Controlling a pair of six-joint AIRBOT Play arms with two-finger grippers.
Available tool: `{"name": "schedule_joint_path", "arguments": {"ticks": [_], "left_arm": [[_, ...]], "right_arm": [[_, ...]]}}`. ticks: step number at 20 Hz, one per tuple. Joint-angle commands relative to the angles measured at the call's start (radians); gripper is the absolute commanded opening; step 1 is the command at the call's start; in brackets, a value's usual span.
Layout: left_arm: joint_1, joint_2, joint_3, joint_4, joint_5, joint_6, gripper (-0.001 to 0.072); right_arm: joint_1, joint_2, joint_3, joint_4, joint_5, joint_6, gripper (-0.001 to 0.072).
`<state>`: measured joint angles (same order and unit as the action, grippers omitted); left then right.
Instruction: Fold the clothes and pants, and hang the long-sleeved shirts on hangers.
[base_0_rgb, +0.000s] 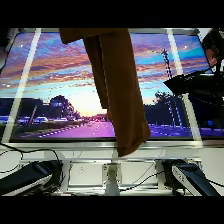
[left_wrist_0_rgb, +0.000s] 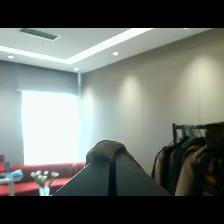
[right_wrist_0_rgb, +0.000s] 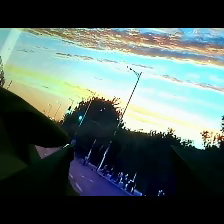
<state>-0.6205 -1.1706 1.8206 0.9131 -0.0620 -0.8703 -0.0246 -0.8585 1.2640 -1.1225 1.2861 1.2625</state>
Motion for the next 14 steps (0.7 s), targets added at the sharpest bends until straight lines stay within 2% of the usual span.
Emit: {"name": "schedule_joint_path", "arguments": {"ticks": [1,3,4,7,8,9,11,14], "left_arm": [[0.154,0.000,-0.034,0.021,-0.152,0.021,0.0013],[0.270,0.000,-0.089,0.126,-0.314,-0.048,0.0013],[0.326,0.000,-0.126,0.231,-0.413,-0.119,0.0013],[0.452,0.000,-0.244,0.632,-0.662,-0.444,0.0013],[0.488,0.000,-0.279,0.724,-0.726,-0.530,0.0014],[0.526,0.000,-0.308,0.747,-0.768,-0.562,0.0015],[0.583,0.000,-0.362,0.723,-0.815,-0.563,0.0015],[0.593,0.000,-0.426,0.708,-0.840,-0.563,0.0016]], "right_arm": [[0.000,0.000,-0.001,-0.010,0.005,0.000,0.0689],[0.000,0.000,-0.001,-0.010,0.007,0.000,0.0690],[0.000,0.000,-0.001,-0.010,0.008,0.001,0.0689],[0.000,0.000,-0.001,-0.012,0.008,-0.003,0.0690],[0.000,-0.001,-0.001,-0.012,0.008,-0.019,0.0690],[0.000,-0.001,-0.002,-0.014,0.005,-0.027,0.0690],[0.000,-0.001,-0.019,-0.015,-0.018,-0.027,0.0689],[0.000,-0.001,-0.130,-0.014,-0.030,-0.027,0.0690]]}}
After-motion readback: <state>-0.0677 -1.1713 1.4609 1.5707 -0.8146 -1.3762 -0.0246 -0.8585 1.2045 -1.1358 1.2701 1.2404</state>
